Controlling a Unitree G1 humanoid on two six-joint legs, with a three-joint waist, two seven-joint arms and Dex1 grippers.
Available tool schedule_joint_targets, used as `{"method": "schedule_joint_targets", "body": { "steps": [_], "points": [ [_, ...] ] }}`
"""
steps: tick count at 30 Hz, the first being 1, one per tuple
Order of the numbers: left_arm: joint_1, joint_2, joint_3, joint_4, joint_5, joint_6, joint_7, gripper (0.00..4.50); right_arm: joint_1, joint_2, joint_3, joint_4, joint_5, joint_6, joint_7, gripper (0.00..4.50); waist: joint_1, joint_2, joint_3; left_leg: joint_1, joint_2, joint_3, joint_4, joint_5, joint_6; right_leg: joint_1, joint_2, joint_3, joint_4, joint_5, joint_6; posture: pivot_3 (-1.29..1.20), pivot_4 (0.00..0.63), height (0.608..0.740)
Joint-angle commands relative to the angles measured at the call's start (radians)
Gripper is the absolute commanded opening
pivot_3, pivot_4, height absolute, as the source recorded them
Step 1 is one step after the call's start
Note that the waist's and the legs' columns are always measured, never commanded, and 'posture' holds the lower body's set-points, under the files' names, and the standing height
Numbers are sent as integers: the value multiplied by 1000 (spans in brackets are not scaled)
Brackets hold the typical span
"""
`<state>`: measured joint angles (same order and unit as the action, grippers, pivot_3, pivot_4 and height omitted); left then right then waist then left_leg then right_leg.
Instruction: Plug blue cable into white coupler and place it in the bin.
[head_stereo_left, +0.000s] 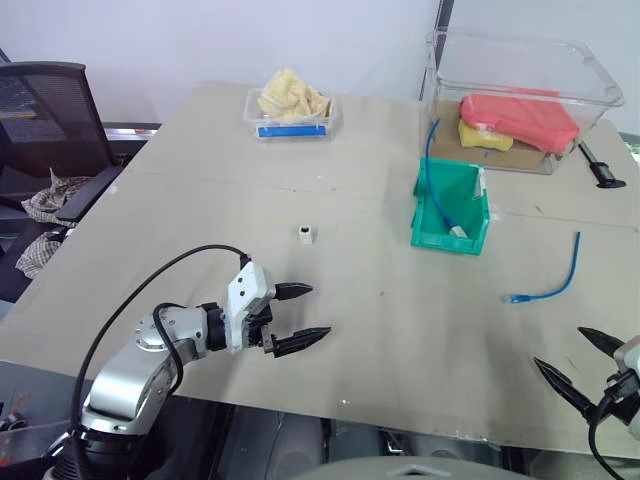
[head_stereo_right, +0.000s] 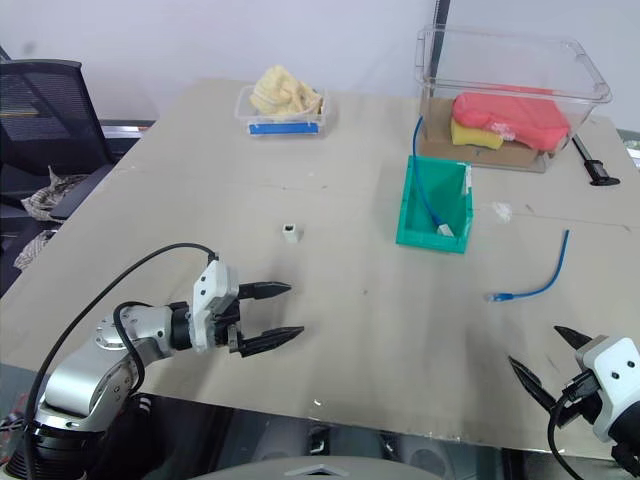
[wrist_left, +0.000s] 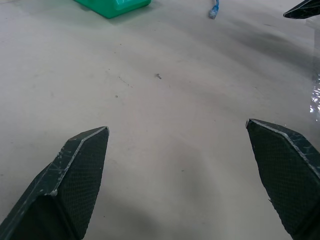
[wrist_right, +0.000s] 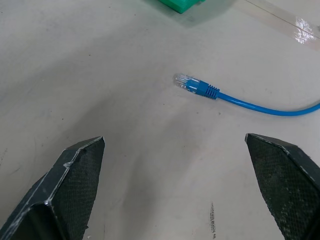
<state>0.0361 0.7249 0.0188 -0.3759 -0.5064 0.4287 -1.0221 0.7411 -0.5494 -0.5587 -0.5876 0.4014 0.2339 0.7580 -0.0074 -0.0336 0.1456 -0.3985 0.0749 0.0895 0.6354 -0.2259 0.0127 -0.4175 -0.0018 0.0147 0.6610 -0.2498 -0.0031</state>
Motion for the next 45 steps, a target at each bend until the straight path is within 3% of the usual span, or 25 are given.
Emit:
{"method": "schedule_joint_targets", "body": {
  "steps": [1, 9, 17, 21, 26, 33, 34, 36, 39, 45],
  "points": [
    [-31, -2, 24, -17, -27, 0, 5, 4500, -16, 5, -6, -44, -8, -5, -28, 4442, 0, 0, 0, 0, 0, 0, 0, 0, 0, 0, 0, 0, 0, 0, 0, 0, 150, 740],
    [-131, -89, 72, -36, -179, 173, 129, 4500, -159, -43, -12, -123, 16, 123, -118, 4442, -2, 0, 0, 0, 0, 0, 0, 0, 0, 0, 1, 0, 0, 0, 0, 0, 150, 740],
    [-173, -14, 9, -85, -135, 73, -30, 4500, -417, -378, 67, 32, 23, 282, 44, 4442, -4, 0, 1, 1, -2, 1, 0, 0, 1, 1, 2, 1, 0, 0, 0, 0, 150, 740],
    [-175, 6, -5, -101, -128, 45, -70, 4500, -528, -506, 167, 160, -26, 228, 159, 2599, -2, -1, 2, 0, -2, 1, 0, 0, 1, 1, 3, 1, 0, 0, 0, 0, 150, 740],
    [-170, 24, -2, -116, -125, 35, -91, 4500, -685, -614, 369, 347, -116, 143, 311, 2599, -3, -1, 3, 0, -2, 0, 1, 0, 1, 1, 4, 1, 0, 0, 2, 0, 150, 740],
    [-133, 23, -1, -152, -129, 32, -67, 4500, -927, -573, 601, 630, -263, 37, 390, 2599, -6, 0, 4, 0, -2, 1, 1, -1, 2, 0, 3, 2, 0, 0, 3, 0, 150, 740],
    [-128, 23, 0, -157, -130, 33, -62, 4500, -947, -562, 619, 658, -274, 22, 399, 2049, -5, 0, 5, 0, -2, 1, 1, -1, 2, 0, 3, 2, 0, 0, 3, 0, 150, 740],
    [-117, 24, 4, -167, -132, 33, -54, 4500, -967, -547, 639, 687, -275, 25, 422, 1467, -5, 0, 5, 0, -2, 1, 1, -1, 2, 0, 3, 2, 1, 1, 4, 0, 150, 740],
    [-105, 21, 14, -177, -139, 39, -32, 4500, -965, -540, 654, 706, -281, 25, 452, 126, -4, 0, 5, 0, -2, 1, 1, -1, 2, 1, 3, 2, 1, 1, 5, 0, 150, 740],
    [-91, 22, 20, -174, -147, 48, -9, 4500, -934, -513, 622, 539, -202, 126, 455, 126, -4, 0, 5, 0, -1, 1, 2, -1, 2, 1, 3, 1, 1, 1, 5, 0, 150, 740]
  ]
}}
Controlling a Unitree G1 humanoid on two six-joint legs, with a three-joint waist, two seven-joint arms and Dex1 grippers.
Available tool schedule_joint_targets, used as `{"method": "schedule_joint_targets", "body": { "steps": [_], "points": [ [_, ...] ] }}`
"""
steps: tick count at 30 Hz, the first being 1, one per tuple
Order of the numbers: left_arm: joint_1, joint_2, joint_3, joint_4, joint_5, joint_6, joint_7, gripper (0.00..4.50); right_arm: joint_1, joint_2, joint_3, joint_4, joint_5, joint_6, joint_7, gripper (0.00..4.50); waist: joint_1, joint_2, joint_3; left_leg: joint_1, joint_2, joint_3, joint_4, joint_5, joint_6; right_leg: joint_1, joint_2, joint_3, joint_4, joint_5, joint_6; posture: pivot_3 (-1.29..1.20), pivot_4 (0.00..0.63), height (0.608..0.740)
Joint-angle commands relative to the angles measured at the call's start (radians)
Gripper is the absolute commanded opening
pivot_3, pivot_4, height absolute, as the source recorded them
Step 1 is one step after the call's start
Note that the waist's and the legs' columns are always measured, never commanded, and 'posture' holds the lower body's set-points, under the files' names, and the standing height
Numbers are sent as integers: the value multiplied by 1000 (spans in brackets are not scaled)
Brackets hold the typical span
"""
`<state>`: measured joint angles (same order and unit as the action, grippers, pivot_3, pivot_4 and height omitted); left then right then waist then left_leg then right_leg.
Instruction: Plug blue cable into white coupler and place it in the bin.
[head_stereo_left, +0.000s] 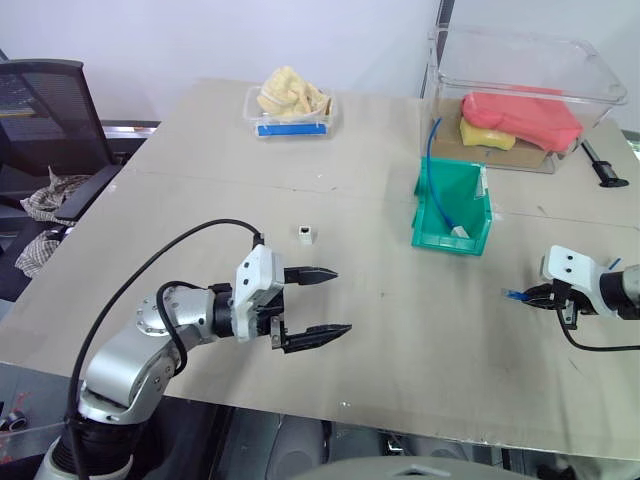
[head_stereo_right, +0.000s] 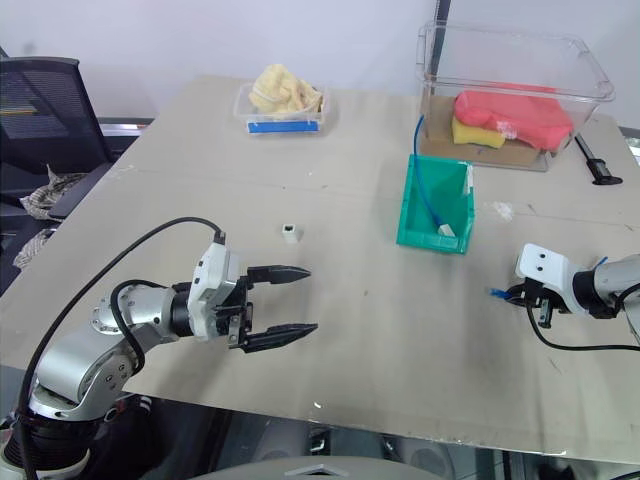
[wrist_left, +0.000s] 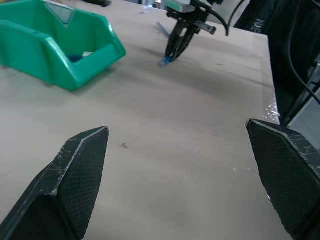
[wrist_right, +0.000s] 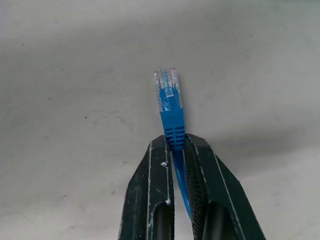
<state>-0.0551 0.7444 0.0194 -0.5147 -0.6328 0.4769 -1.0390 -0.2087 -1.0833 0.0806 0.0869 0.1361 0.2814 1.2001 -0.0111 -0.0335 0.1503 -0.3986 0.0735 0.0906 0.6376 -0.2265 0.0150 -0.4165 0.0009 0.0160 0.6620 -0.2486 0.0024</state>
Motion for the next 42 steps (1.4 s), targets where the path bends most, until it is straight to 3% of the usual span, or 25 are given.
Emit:
{"method": "schedule_joint_targets", "body": {
  "steps": [1, 6, 11, 15, 17, 20, 22, 26, 28, 37, 38, 40, 42],
  "points": [
    [-4, 2, 16, -30, -15, 0, 11, 4500, 14, 30, -16, -207, 86, 126, 7, 126, 0, 0, 0, 0, 0, 0, 0, 0, 0, 0, 0, 0, 0, 0, 0, 0, 150, 740],
    [-38, -2, -43, 26, 85, -33, 29, 4500, -102, 138, 133, -459, 89, 421, -74, 126, -5, 1, 0, 1, 1, -1, 0, 0, 0, 0, 2, 0, 1, 0, 1, 0, 150, 740],
    [-100, 10, -107, 98, 167, -30, 23, 4500, -277, 304, 364, -418, -28, 521, -162, 126, 1, 1, 1, 0, 0, 0, 1, 0, 0, -1, 0, -1, 1, -1, -2, 0, 150, 740],
    [-163, 0, -170, 176, 244, -74, 2, 4500, -298, 359, 421, -339, -87, 428, -186, 1337, 4, -1, 0, -1, -1, 1, 2, -1, 2, -1, 2, 0, 1, -1, -3, 0, 150, 740],
    [-202, -17, -204, 223, 276, -100, -11, 4500, -259, 344, 357, -367, -65, 390, -193, 2429, 4, -1, -1, -1, -1, 2, 2, -2, 3, -1, 3, 0, 1, 0, -2, 0, 150, 740],
    [-259, -47, -255, 288, 322, -115, -21, 4500, -128, 353, 153, -488, 79, 374, -197, 3930, 11, -1, 0, -2, -1, 2, 2, -2, 3, -1, 3, 0, 1, 1, -1, 0, 150, 740],
    [-294, -71, -284, 322, 337, -125, -39, 4500, -9, 349, 28, -567, 146, 341, -197, 4401, 14, -1, 0, -2, -1, 2, 2, -2, 3, -1, 3, 0, 1, 1, -1, 0, 150, 740],
    [-388, -144, -365, 416, 387, -147, -64, 4500, 405, 449, -304, -713, 197, 94, -235, 4401, 35, -1, 0, -4, -2, 0, 3, -2, 3, 0, 4, -2, 1, -1, 2, 0, 150, 740],
    [-428, -181, -390, 466, 412, -148, -63, 4500, 553, 491, -387, -758, 179, 6, -262, 4401, 44, 2, -1, -6, -2, 0, 4, -2, 3, 0, 4, -6, 1, -2, 4, 0, 150, 740],
    [-532, -300, -468, 651, 517, -227, -82, 4500, 869, 588, -480, -908, 155, -81, -385, 4401, 2, 3, -2, 1, -1, -2, 11, -3, 5, 5, 2, 0, 3, -2, 1, 0, 150, 740],
    [-543, -303, -487, 677, 539, -243, -92, 4009, 897, 597, -481, -923, 149, -87, -393, 4500, 1, 3, -2, 0, -1, -1, 11, -3, 5, 5, 0, 0, 3, -2, 1, 0, 150, 740],
    [-557, -310, -508, 716, 569, -270, -106, 3791, 931, 606, -483, -937, 142, -98, -407, 4500, 4, 4, -3, 0, -1, -1, 11, -3, 5, 5, 0, 0, 3, -2, 1, 0, 150, 740],
    [-570, -320, -521, 756, 585, -292, -123, 2863, 949, 609, -483, -940, 138, -108, -418, 4500, 6, 4, -3, -1, -1, -3, 11, -3, 5, 5, 1, -1, 2, -3, 1, 0, 150, 740]
  ]
}}
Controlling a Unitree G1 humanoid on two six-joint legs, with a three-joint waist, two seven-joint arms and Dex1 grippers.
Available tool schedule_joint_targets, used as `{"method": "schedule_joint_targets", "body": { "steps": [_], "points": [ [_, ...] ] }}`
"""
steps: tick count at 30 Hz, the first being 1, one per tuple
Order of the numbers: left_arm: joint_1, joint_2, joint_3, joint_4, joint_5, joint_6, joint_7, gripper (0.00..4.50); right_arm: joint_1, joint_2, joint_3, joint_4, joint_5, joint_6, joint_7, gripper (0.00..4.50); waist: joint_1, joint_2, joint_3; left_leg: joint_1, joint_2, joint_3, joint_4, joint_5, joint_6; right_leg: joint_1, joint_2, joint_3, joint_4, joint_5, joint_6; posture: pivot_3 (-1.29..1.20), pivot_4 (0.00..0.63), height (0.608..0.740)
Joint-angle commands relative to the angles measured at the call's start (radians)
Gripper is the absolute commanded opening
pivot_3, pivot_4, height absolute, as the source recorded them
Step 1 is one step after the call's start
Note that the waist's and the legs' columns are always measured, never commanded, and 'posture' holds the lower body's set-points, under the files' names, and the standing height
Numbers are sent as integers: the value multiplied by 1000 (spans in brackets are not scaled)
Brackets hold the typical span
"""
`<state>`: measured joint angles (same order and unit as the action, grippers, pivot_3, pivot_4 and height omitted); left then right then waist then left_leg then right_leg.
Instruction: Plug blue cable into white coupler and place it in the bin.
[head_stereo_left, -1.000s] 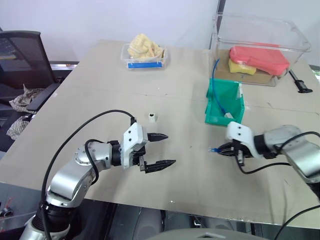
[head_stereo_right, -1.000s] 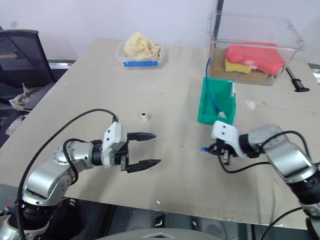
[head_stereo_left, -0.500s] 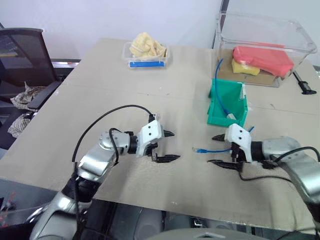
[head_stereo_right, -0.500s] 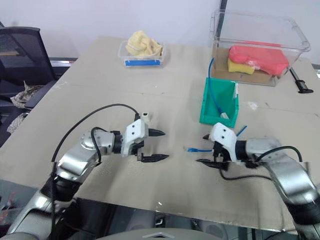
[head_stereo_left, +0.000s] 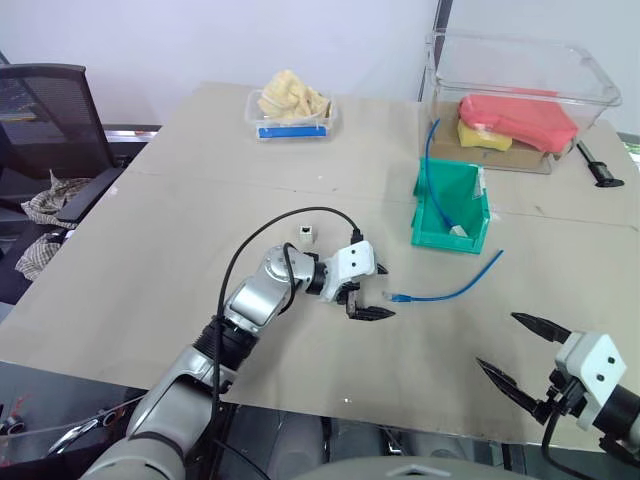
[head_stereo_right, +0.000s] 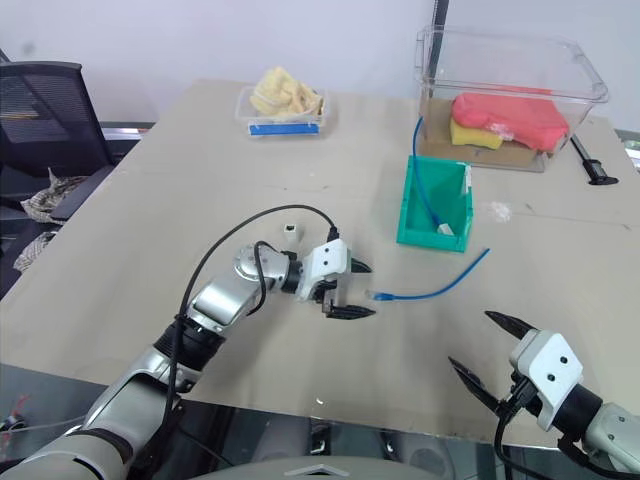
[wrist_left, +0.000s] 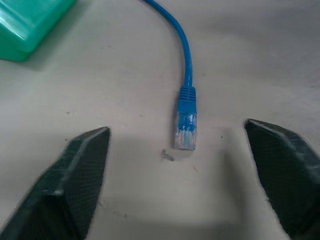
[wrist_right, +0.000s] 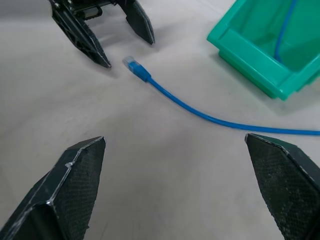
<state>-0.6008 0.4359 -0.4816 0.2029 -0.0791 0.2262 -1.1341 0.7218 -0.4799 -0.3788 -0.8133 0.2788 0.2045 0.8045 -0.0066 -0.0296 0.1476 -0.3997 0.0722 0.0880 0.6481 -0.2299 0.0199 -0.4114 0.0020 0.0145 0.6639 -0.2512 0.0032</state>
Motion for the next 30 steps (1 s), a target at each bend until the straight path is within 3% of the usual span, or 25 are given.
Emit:
{"method": "schedule_joint_targets", "body": {
  "steps": [1, 6, 12, 16, 20, 24, 30],
  "points": [
    [-30, -20, -25, 60, 38, -50, -33, 2397, 27, 7, -22, -43, -5, -36, -28, 4500, 2, 0, 0, 0, 0, 0, 0, 0, 0, 0, 0, 0, 0, 0, 0, 0, 150, 740],
    [-34, -46, -34, 135, 63, -116, -70, 38, 31, 20, 14, -71, -4, -17, -76, 4500, 4, 0, -1, -1, 0, 1, 0, -2, 2, 0, 2, 0, -1, 0, 1, 0, 150, 740],
    [-4, -49, 26, 129, 8, -194, -104, 10, -61, 55, 124, -121, 104, 212, -211, 4500, 1, -1, -1, -1, 0, 1, 0, -2, 2, 0, -3, 0, -1, 0, 0, 0, 150, 740],
    [24, -55, 141, 76, -56, -378, -67, 10, -203, 180, 179, -124, 277, 467, -426, 4500, -2, -1, -1, -1, 1, 0, 0, -2, 2, 0, -3, 0, -1, 0, 0, 0, 150, 740],
    [49, -52, 200, 20, -97, -469, -61, 10, -319, 306, 171, -108, 560, 621, -603, 4500, 3, -1, -1, -3, 1, -1, 0, -1, 2, -1, -4, 0, -1, 1, -1, 0, 150, 740],
    [72, -54, 229, -5, -100, -548, -41, 0, -432, 299, 169, -80, 775, 685, -710, 2865, -1, -1, -1, -3, 0, 1, 0, -2, 3, -1, -4, 1, -2, 3, 1, 0, 150, 740],
    [77, -49, 240, -21, -85, -589, -2, 0, -642, 283, 177, 65, 979, 689, -862, 2865, -6, -1, -1, -3, 0, 1, 1, -2, 4, -1, -2, 1, -1, 2, 4, 0, 150, 740]
  ]
}}
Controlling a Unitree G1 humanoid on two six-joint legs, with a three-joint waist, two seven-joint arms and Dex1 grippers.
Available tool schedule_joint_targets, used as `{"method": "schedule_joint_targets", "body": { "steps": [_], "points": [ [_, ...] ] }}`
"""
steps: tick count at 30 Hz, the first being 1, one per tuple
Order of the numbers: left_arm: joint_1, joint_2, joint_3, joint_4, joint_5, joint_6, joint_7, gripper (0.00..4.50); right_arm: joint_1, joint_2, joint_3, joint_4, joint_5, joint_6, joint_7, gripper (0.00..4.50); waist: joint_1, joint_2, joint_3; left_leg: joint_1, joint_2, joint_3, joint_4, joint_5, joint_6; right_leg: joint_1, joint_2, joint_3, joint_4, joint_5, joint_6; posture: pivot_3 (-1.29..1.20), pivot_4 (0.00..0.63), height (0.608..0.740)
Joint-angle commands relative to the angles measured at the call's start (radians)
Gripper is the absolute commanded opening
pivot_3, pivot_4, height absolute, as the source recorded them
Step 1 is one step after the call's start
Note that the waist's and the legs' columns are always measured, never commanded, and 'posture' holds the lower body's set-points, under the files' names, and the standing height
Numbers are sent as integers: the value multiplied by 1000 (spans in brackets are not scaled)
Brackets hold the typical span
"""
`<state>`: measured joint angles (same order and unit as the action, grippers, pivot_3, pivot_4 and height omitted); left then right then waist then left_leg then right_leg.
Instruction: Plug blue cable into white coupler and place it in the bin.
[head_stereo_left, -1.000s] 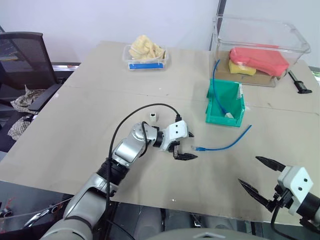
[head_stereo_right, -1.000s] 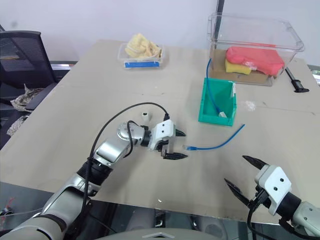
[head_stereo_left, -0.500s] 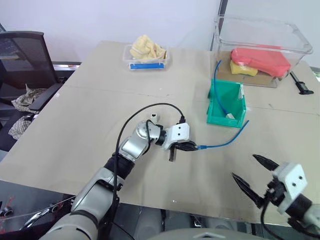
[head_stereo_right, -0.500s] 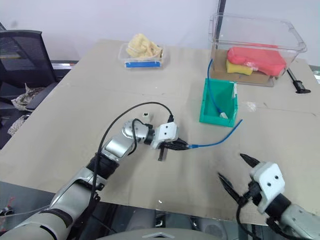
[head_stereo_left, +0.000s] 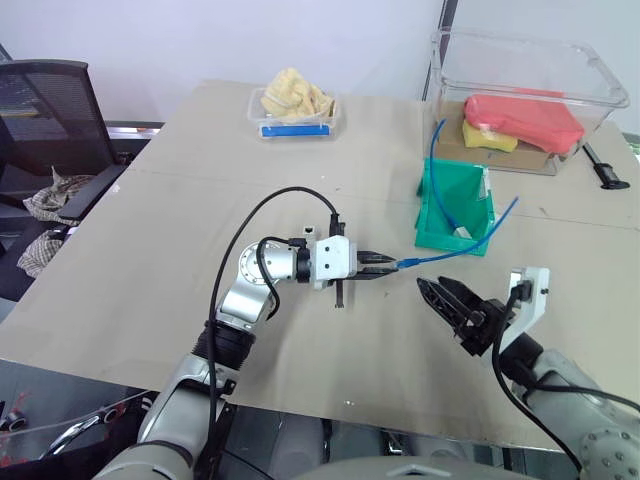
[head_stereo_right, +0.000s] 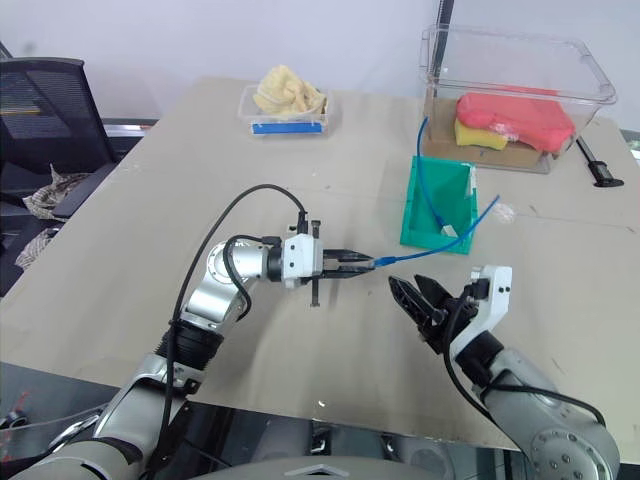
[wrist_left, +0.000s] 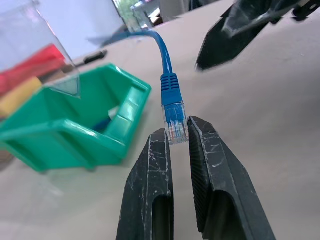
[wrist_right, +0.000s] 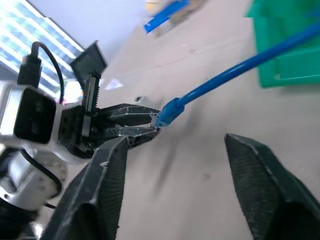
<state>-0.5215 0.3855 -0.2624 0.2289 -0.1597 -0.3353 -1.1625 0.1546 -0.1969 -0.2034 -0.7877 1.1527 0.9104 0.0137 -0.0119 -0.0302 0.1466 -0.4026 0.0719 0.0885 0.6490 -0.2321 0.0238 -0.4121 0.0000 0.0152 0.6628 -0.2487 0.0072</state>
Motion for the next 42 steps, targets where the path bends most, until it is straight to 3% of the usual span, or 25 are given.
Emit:
{"method": "schedule_joint_targets", "body": {
  "steps": [1, 3, 5, 16, 36, 39, 42],
  "points": [
    [-2, 3, 20, -50, -2, -30, 30, 0, -102, -2, 8, 57, 126, -16, -89, 2865, -1, 0, 0, 0, 0, 0, 0, 0, 0, 0, 0, 0, 0, 0, 0, 0, 150, 740],
    [-3, 4, 23, -62, -2, -24, 43, 0, -135, -20, 28, 81, 145, -4, -103, 2865, -1, 0, 0, 0, 0, 0, 0, 0, 0, 0, 2, 0, 0, 0, 0, 0, 150, 740],
    [-2, 5, 23, -76, -6, -11, 49, 0, -156, -36, 46, 102, 159, 0, -114, 2344, 0, 0, 0, 0, 0, 0, 0, 0, 0, 0, 4, 0, 0, 0, 0, 0, 150, 740],
    [22, 20, 11, -158, -5, 47, 71, 0, -242, -74, 85, 179, 204, -30, -137, 2344, -2, 0, 0, -1, 0, 0, 0, 0, 0, -1, 4, 0, 0, -1, 2, 0, 150, 740],
    [23, 30, 16, -170, 3, 88, 71, 0, -235, -131, 96, 211, 236, -69, -127, 2344, -1, 0, 0, -1, 0, 0, 0, 0, 0, -1, 3, 0, 0, -1, 2, 0, 150, 740],
    [30, 32, 13, -178, 5, 87, 72, 0, -228, -125, 109, 211, 227, -75, -129, 1631, -1, 0, 0, -1, 0, 0, 0, 0, 0, -1, 3, 0, 0, -1, 2, 0, 150, 740],
    [33, 34, 13, -183, 7, 88, 75, 0, -218, -129, 125, 206, 224, -77, -124, 367, -1, 0, 0, -2, 0, -1, 0, 0, 0, -1, 1, 0, 0, -1, 2, 0, 150, 740]
  ]
}}
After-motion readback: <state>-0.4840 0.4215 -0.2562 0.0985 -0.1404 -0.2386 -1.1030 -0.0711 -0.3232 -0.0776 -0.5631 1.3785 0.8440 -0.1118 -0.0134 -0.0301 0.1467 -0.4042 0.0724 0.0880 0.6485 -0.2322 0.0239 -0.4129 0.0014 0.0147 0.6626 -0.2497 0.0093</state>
